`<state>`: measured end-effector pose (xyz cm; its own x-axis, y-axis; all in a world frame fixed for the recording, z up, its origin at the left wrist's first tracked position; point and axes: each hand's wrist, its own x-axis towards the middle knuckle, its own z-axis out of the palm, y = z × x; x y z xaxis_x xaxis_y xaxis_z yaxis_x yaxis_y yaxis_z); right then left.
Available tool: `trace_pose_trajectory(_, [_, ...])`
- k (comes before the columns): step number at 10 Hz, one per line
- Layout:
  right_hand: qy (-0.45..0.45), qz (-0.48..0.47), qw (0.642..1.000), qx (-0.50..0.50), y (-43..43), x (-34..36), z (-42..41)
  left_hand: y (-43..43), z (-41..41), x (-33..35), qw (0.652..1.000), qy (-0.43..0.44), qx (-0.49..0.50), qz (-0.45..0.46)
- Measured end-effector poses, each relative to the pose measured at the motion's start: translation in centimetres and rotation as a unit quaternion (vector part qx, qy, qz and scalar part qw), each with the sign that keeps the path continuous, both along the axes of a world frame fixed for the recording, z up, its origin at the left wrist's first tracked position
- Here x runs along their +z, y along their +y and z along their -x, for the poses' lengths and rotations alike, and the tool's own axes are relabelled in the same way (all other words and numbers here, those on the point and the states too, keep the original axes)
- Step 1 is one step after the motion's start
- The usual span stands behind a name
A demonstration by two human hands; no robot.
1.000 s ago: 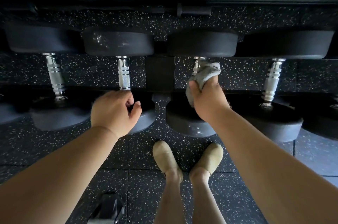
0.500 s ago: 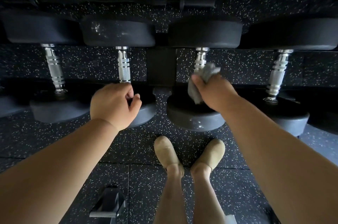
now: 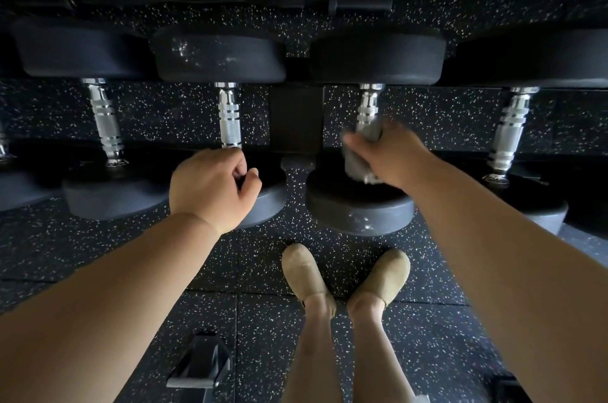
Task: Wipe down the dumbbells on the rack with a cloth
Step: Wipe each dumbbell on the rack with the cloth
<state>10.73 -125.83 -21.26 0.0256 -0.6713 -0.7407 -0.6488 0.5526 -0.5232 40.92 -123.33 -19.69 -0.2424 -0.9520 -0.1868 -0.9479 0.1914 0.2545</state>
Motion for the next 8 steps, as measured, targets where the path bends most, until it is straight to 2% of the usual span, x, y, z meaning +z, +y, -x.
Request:
trace_pose_trajectory(1, [0.046, -0.001, 0.997, 0.062, 1.6, 0.5, 0.3, 0.0, -0.1, -0.1, 1.000, -0.002, 0.003, 0.000])
trace_pose_trajectory(2, [0.044, 0.036, 0.998, 0.006, -0.2, 1.0, -0.4, 0.0, -0.1, -0.1, 1.000, -0.001, 0.004, 0.002])
trace_pose_trajectory(3, [0.045, 0.122, 0.987, -0.098, -2.4, 0.1, -0.9, 0.1, 0.0, -0.2, 1.000, 0.000, 0.003, 0.005])
trace_pose_trajectory(4, [0.018, 0.093, 0.994, -0.050, -1.2, -1.2, -0.5, 0.0, -0.1, -0.2, 1.000, -0.001, 0.003, 0.000])
trace_pose_trajectory(5, [0.019, -0.016, 0.996, 0.088, 1.7, -1.1, 0.6, 0.0, -0.1, -0.2, 1.000, 0.001, 0.005, -0.002])
trace_pose_trajectory(6, [0.077, -0.032, 0.986, 0.141, 1.8, 0.0, 0.9, 0.1, 0.0, -0.2, 1.000, -0.001, 0.005, 0.004])
trace_pose_trajectory(7, [0.061, -0.017, 0.993, 0.103, 0.5, 0.6, 0.8, 0.0, 0.1, -0.1, 1.000, -0.004, 0.002, 0.003])
trace_pose_trajectory(8, [0.069, 0.045, 0.996, 0.022, 0.7, 1.0, 1.1, 0.0, 0.0, -0.1, 1.000, -0.005, 0.004, 0.005])
